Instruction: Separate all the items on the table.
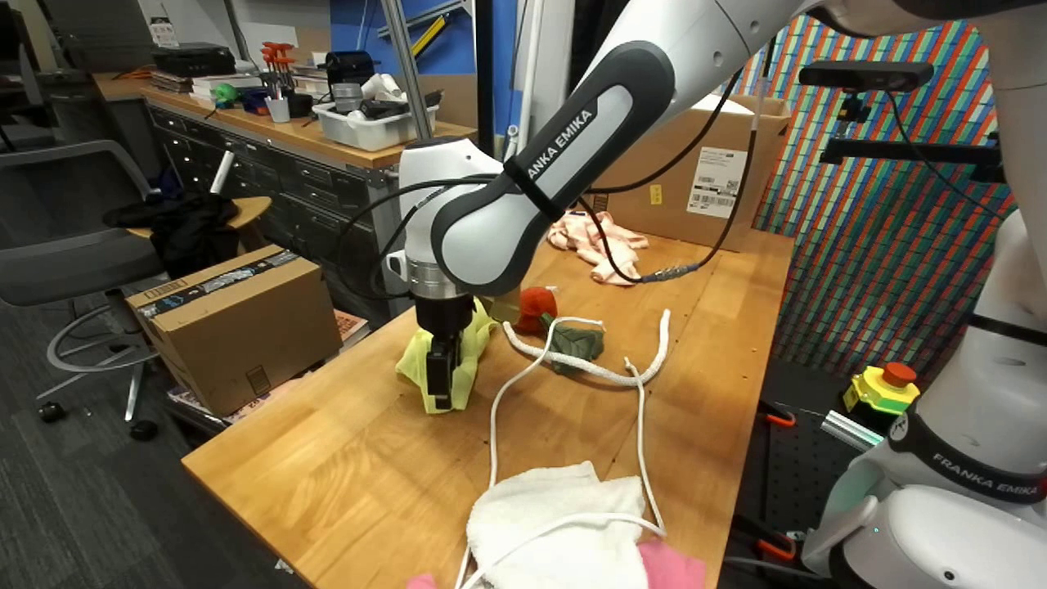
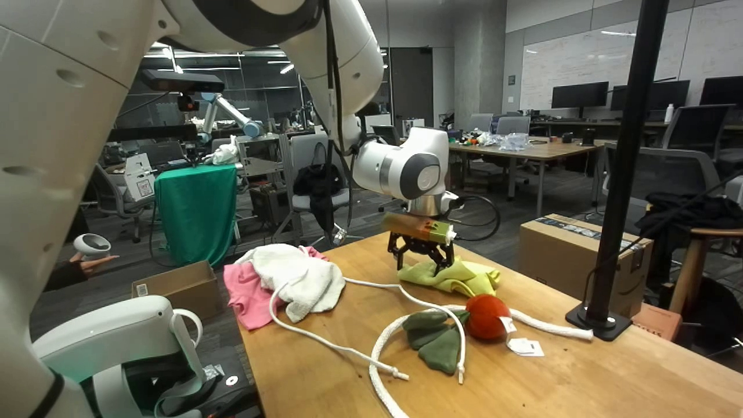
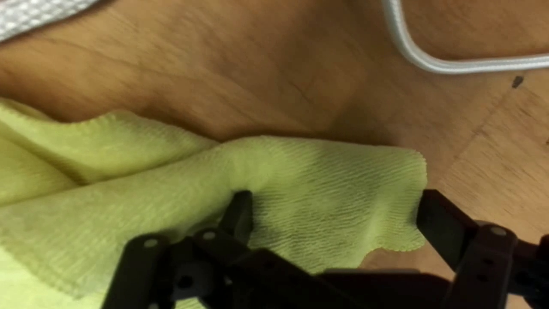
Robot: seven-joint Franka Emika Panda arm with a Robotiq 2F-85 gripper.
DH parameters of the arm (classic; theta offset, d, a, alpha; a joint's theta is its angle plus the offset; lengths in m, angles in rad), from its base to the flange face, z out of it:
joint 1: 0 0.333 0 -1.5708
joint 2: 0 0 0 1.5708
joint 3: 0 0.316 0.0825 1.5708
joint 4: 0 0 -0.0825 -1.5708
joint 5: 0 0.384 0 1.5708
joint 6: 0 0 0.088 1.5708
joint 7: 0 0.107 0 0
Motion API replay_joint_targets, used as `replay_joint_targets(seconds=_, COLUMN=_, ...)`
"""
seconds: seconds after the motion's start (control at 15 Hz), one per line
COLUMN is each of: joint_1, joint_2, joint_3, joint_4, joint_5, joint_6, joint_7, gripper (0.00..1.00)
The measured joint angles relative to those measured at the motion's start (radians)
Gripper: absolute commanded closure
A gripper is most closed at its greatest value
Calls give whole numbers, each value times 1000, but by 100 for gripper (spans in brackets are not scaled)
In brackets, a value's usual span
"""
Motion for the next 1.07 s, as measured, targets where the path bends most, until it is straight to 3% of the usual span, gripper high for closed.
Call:
replay_joint_targets(seconds=0.47, joint_1=72, joint_2=3, joint_3=39, joint_4=-5, joint_5=16, joint_6=43, joint_7=1, gripper=0)
replay_joint_targets(seconds=1.07, joint_1=172, joint_2=79, joint_3=-9, joint_4=72, joint_5=-18, joint_6=218, joint_7=79, gripper=0)
